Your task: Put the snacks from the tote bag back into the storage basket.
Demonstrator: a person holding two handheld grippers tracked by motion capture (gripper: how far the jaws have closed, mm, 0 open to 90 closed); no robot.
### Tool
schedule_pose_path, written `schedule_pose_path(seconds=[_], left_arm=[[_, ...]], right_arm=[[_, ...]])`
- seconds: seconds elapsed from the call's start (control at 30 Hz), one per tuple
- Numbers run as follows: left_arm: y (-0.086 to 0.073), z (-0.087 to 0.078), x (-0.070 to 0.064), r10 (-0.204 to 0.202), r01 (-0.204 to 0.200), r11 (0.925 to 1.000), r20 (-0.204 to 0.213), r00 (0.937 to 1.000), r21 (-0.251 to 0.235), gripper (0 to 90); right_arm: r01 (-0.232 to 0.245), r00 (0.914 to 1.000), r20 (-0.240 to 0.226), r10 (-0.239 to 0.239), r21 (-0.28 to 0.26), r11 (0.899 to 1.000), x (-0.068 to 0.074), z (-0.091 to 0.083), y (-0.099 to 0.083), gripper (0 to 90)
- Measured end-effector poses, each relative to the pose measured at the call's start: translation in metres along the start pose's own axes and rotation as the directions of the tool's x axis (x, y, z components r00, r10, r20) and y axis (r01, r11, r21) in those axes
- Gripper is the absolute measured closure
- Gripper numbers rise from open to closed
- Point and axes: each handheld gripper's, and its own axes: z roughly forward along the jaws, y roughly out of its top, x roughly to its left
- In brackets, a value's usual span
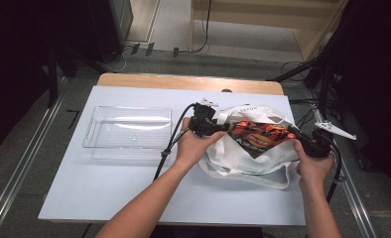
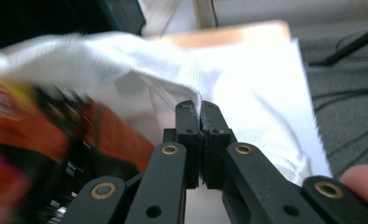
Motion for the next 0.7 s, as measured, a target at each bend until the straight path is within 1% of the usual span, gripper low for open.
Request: schedule_pose_path(seconds=[0.03, 0.07, 0.1, 0.13, 0.17, 0.23, 0.27, 0.3, 0.33, 0.37, 0.4, 0.43, 0.47, 0.5, 0.53, 0.6, 0.63, 0.67, 0.7], left_arm=[[0.0, -0.002, 0.0, 0.0, 0.0, 1.0, 0.015, 0.9999, -0.003, 57.1], [0.001, -0.005, 0.0, 0.003, -0.003, 1.0, 0.027, 0.9996, -0.008, 52.7], [0.002, -0.01, -0.002, 0.019, -0.018, 0.9996, 0.024, 0.9995, -0.023, 47.7], [0.003, -0.013, -0.004, 0.03, -0.029, 0.9989, 0.025, 0.9992, -0.038, 43.8], [0.004, -0.017, -0.004, 0.032, -0.03, 0.9983, 0.031, 0.999, -0.05, 41.2], [0.005, -0.023, -0.005, 0.036, -0.033, 0.9966, 0.045, 0.9983, -0.075, 38.8], [0.006, -0.027, -0.006, 0.04, -0.036, 0.9953, 0.047, 0.9981, -0.09, 38.8], [0.007, -0.029, -0.006, 0.043, -0.039, 0.9946, 0.047, 0.9979, -0.097, 39.1], [0.007, -0.031, -0.006, 0.047, -0.042, 0.9936, 0.051, 0.9976, -0.105, 40.6], [0.007, -0.033, -0.007, 0.044, -0.037, 0.9927, 0.051, 0.9977, -0.115, 43.7], [0.008, -0.034, -0.007, 0.044, -0.038, 0.9919, 0.05, 0.9977, -0.121, 47.5], [0.008, -0.035, -0.007, 0.043, -0.037, 0.9914, 0.047, 0.998, -0.126, 51.6], [0.008, -0.036, -0.008, 0.049, -0.043, 0.9912, 0.037, 0.9981, -0.125, 57.8], [0.008, -0.036, -0.008, 0.053, -0.05, 0.9916, 0.021, 0.9984, -0.12, 62.5], [0.008, -0.035, -0.009, 0.052, -0.049, 0.9921, 0.019, 0.9985, -0.115, 66.4], [0.007, -0.033, -0.008, 0.054, -0.051, 0.9936, 0.024, 0.9983, -0.101, 69.4], [0.006, -0.031, -0.008, 0.054, -0.052, 0.9947, 0.016, 0.9984, -0.088, 71.1], [0.005, -0.03, -0.009, 0.052, -0.051, 0.9951, 0.009, 0.9986, -0.084, 73.3], [0.004, -0.029, -0.009, 0.056, -0.057, 0.9951, -0.004, 0.9984, -0.081, 75.3]], right_arm=[[0.002, 1.0, -0.006, -0.002, -0.001, 1.0, 0.0, 0.001, -0.003, 86.9], [0.01, 0.9998, -0.018, -0.01, -0.02, 1.0, -0.002, 0.001, -0.004, 82.3], [-0.003, 0.9993, -0.037, 0.001, -0.044, 0.999, -0.002, -0.003, -0.005, 75.0], [-0.027, 0.9978, -0.063, 0.021, -0.094, 0.995, -0.003, -0.01, -0.006, 66.7], [-0.04, 0.9969, -0.073, 0.031, -0.122, 0.992, -0.003, -0.018, -0.006, 59.9], [-0.031, 0.9978, -0.063, 0.02, -0.18, 0.983, 0.0, -0.034, -0.006, 52.0], [-0.032, 0.9981, -0.058, 0.021, -0.197, 0.98, 0.002, -0.041, -0.007, 49.6], [-0.029, 0.9983, -0.056, 0.017, -0.221, 0.975, 0.004, -0.052, -0.009, 47.8], [-0.026, 0.9985, -0.053, 0.015, -0.23, 0.973, 0.007, -0.06, -0.011, 45.8], [-0.021, 0.9992, -0.037, 0.012, -0.239, 0.971, 0.01, -0.068, -0.013, 45.1], [-0.014, 0.9996, -0.025, 0.008, -0.249, 0.968, 0.014, -0.076, -0.016, 44.8], [-0.011, 0.9997, -0.025, 0.005, -0.258, 0.966, 0.019, -0.084, -0.02, 44.3], [-0.004, 0.9996, -0.027, -0.004, -0.27, 0.963, 0.024, -0.09, -0.025, 44.4], [0.0, 0.9993, -0.036, -0.01, -0.273, 0.962, 0.031, -0.095, -0.03, 44.5], [0.008, 0.9986, -0.047, -0.022, -0.269, 0.963, 0.038, -0.098, -0.035, 44.9], [0.019, 0.9964, -0.075, -0.04, -0.267, 0.963, 0.05, -0.1, -0.044, 46.1], [0.035, 0.9934, -0.097, -0.061, -0.256, 0.966, 0.058, -0.099, -0.047, 46.0], [0.065, 0.9882, -0.12, -0.096, -0.24, 0.969, 0.067, -0.096, -0.05, 46.1], [0.081, 0.9843, -0.135, -0.114, -0.231, 0.97, 0.075, -0.093, -0.052, 46.2]])
